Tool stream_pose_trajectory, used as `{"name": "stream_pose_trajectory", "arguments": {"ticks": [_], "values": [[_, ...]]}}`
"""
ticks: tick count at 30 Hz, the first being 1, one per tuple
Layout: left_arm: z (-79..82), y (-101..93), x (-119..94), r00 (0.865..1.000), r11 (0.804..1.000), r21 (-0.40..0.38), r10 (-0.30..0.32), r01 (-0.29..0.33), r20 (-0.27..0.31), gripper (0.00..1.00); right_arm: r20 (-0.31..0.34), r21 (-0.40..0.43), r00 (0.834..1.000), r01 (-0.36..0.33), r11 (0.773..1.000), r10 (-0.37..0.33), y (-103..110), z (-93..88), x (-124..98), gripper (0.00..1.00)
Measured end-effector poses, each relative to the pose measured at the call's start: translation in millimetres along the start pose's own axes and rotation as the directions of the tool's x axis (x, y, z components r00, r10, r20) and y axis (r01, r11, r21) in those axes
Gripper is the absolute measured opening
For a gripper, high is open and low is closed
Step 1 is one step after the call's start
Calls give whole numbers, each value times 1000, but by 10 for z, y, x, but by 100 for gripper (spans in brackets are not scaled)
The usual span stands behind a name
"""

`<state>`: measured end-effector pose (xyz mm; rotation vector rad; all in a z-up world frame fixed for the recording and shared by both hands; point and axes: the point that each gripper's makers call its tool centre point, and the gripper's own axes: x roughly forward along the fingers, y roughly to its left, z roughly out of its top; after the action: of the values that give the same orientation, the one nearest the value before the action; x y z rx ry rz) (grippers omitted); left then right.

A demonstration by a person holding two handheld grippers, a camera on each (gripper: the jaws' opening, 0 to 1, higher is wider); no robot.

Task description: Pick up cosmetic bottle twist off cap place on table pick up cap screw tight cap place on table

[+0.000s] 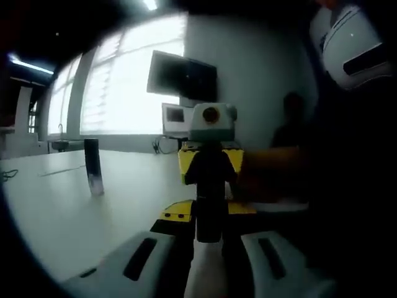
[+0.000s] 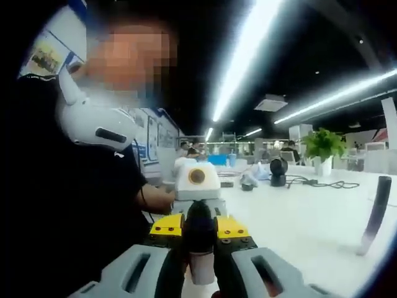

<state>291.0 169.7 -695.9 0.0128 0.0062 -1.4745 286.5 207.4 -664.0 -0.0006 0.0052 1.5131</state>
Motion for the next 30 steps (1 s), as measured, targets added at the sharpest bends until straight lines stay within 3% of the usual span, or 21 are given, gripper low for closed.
{"name": "stream_pose_trajectory", "arguments": {"ticks": [9,19,30], "values": [[1,-12,7,1000,1000,-11,-6,6,2,6,14,1,1000,22,1000,-22,-1,-1,-18,11],[13,9,-10,1000,999,37,1,-1,10,6,15,-20,999,29,999,-28,1,16,23,11],[22,12,-4,1000,1000,-2,-1,1,15,7,17,24,999,26,999,-26,7,29,47,12]]}}
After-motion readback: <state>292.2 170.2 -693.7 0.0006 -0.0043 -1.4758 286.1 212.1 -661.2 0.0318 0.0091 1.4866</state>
